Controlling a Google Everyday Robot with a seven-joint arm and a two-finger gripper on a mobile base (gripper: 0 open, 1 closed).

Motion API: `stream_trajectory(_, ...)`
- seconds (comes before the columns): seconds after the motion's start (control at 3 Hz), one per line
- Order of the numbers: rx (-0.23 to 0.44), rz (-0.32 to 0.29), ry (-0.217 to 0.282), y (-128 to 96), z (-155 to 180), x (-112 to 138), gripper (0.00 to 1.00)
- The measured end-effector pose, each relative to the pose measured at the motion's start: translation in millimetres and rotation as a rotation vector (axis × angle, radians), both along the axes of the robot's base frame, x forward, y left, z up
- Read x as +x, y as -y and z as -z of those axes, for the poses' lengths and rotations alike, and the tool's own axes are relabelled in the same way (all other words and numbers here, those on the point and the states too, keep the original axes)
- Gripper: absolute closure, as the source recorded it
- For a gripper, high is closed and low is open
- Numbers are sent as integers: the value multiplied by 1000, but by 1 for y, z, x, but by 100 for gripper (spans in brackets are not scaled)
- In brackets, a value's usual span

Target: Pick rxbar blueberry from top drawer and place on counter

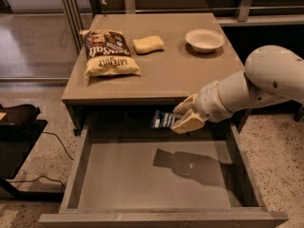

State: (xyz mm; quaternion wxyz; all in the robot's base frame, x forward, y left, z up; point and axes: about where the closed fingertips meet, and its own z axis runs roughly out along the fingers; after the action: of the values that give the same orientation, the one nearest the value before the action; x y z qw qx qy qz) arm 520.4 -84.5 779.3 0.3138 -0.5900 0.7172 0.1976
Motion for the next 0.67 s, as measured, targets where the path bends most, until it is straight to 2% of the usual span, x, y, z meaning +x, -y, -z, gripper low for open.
stream_trajectory(0.33,3,37,59,16,-52,16,100)
stream_trajectory(0.67,19,174,107,44,-90,48,100)
